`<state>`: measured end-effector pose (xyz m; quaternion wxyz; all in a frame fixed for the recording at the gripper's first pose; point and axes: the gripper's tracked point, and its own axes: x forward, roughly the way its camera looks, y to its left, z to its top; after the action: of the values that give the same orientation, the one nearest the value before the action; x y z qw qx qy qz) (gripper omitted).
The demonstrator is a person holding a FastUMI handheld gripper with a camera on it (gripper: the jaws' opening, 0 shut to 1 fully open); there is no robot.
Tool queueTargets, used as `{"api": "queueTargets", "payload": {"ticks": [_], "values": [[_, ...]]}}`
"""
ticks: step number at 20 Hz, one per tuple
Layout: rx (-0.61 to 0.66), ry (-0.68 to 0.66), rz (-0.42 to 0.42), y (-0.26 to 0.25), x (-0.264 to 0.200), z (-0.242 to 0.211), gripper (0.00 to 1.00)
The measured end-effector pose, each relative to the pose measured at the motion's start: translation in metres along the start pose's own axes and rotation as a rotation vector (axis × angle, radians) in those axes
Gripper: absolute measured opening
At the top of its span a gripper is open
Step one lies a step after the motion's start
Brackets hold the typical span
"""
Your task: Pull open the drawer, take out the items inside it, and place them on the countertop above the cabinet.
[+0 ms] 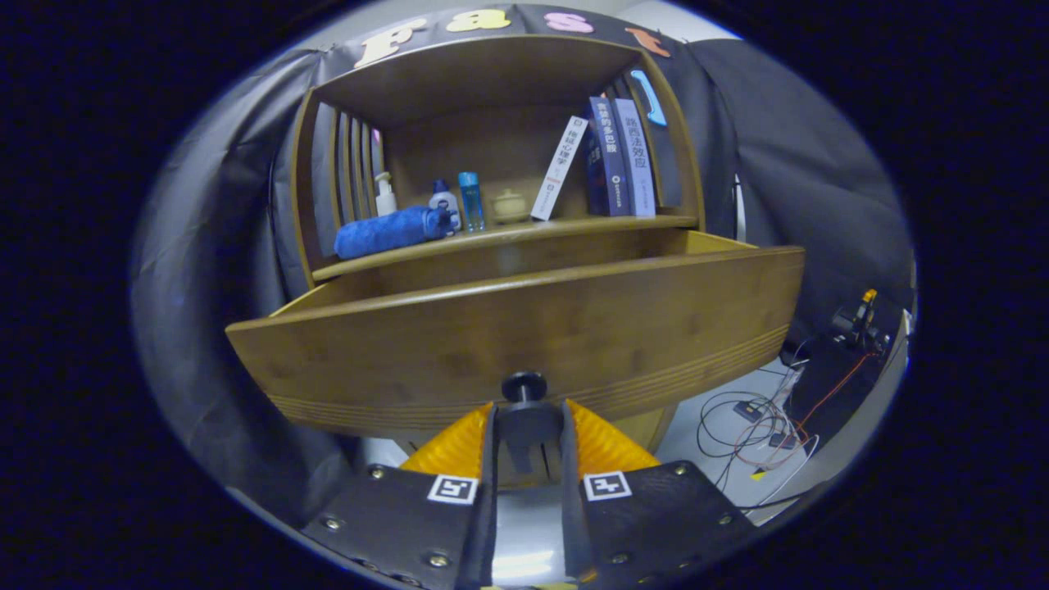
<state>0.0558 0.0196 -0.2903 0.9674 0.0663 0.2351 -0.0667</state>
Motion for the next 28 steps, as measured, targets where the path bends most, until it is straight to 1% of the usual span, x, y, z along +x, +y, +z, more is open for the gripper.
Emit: {"api": "queueTargets", "payload": {"ticks": [2, 8, 9, 11, 12, 14, 18, 22, 25, 28], "values": [[-0.016, 0.009, -0.007, -0.001, -0.005, -0.001, 0.33], [0.018, -0.032, 0.004, -0.003, -0.004, 0.0, 0.33], [0.024, -0.037, 0.012, -0.002, -0.004, 0.001, 0.39], [0.028, -0.06, 0.016, 0.001, -0.005, 0.007, 0.44], [0.024, -0.076, 0.033, 0.006, -0.008, 0.013, 0.47], [0.004, -0.106, 0.034, 0.007, -0.011, 0.029, 0.61], [-0.027, -0.144, 0.047, 0.016, -0.02, 0.065, 0.63], [-0.054, -0.21, 0.049, 0.03, -0.025, 0.118, 0.62], [-0.064, -0.228, 0.034, 0.036, -0.019, 0.152, 0.62], [-0.071, -0.222, 0.029, 0.044, -0.005, 0.172, 0.62]]}}
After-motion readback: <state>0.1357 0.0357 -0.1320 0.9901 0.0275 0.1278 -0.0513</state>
